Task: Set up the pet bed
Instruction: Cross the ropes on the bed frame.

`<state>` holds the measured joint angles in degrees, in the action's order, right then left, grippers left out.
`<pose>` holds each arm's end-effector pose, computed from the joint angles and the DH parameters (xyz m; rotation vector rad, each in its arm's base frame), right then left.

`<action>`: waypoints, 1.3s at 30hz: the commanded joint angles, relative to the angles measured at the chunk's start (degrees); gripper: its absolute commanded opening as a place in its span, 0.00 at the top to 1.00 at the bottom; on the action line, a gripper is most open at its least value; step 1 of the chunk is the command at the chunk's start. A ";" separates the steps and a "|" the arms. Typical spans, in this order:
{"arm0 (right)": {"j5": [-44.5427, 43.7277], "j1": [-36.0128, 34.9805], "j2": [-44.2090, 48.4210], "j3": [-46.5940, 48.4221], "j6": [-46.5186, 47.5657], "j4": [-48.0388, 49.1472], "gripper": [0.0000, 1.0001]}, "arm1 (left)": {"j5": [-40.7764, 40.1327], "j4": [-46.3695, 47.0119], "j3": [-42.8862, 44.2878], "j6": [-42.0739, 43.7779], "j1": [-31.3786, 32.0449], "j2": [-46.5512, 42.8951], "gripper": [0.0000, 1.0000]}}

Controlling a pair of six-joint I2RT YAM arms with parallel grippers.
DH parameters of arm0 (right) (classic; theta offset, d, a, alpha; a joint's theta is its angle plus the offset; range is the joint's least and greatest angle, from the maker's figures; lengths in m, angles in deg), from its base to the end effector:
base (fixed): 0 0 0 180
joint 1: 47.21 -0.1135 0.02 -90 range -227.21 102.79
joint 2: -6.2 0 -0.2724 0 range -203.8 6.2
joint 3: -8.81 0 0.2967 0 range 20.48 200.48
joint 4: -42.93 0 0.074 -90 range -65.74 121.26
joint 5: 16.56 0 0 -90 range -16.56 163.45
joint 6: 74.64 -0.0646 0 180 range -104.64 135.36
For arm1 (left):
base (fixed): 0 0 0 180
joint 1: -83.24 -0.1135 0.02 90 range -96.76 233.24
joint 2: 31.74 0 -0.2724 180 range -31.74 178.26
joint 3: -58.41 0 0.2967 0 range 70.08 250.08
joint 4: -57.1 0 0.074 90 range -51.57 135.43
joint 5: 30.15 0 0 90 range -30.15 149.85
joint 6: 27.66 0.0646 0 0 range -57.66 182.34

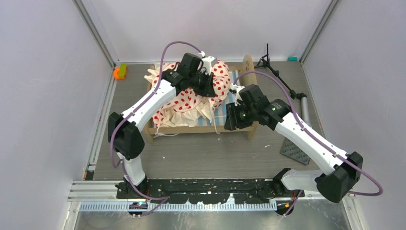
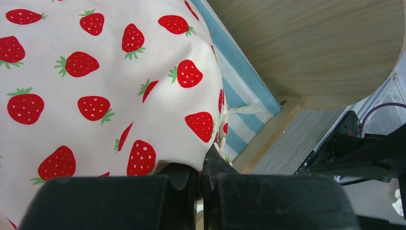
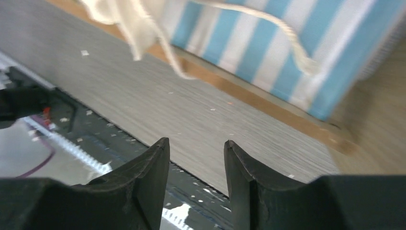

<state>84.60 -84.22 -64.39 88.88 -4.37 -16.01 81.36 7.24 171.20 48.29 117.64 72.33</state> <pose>0.2411 0.1974 0.3149 -0.4701 2.4864 0.6612 0.3831 -0.2910 0.3345 0.6208 2.2999 -0.8535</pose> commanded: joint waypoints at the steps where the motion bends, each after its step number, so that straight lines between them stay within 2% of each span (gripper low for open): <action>1: -14.84 0.11 -1.11 3.49 2.78 -3.81 0.49 | 0.44 -0.09 1.71 1.21 0.17 -0.78 1.00; 9: -20.14 0.11 -4.45 1.76 7.18 3.89 0.51 | 0.52 -0.06 0.91 1.65 0.20 -1.66 1.00; 12: -19.20 0.18 -7.21 2.40 10.83 7.07 0.50 | 0.79 -0.08 0.84 1.57 0.21 -1.54 1.00; 18: -13.39 0.54 -12.88 4.56 13.44 9.56 0.48 | -0.17 0.71 0.29 0.97 0.15 -1.87 1.00; 22: -12.90 0.58 -14.73 4.02 14.00 9.64 0.48 | -1.47 2.50 -0.89 -0.84 -0.06 -2.38 1.00; 30: -14.74 1.95 -12.62 0.36 15.07 11.21 0.37 | -0.96 2.85 -0.98 -1.51 -0.29 -1.77 1.00; 33: -16.11 2.88 -9.77 0.07 14.81 10.74 0.37 | -1.10 2.90 -1.16 -1.43 -0.36 -1.98 1.00; 39: -8.83 3.79 -3.97 -0.06 18.08 10.59 0.33 | -1.07 4.78 -3.60 -2.38 -0.80 -2.63 1.00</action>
<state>70.90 -80.72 -74.01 88.40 10.54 -7.15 80.42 8.98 169.08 46.94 117.33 72.28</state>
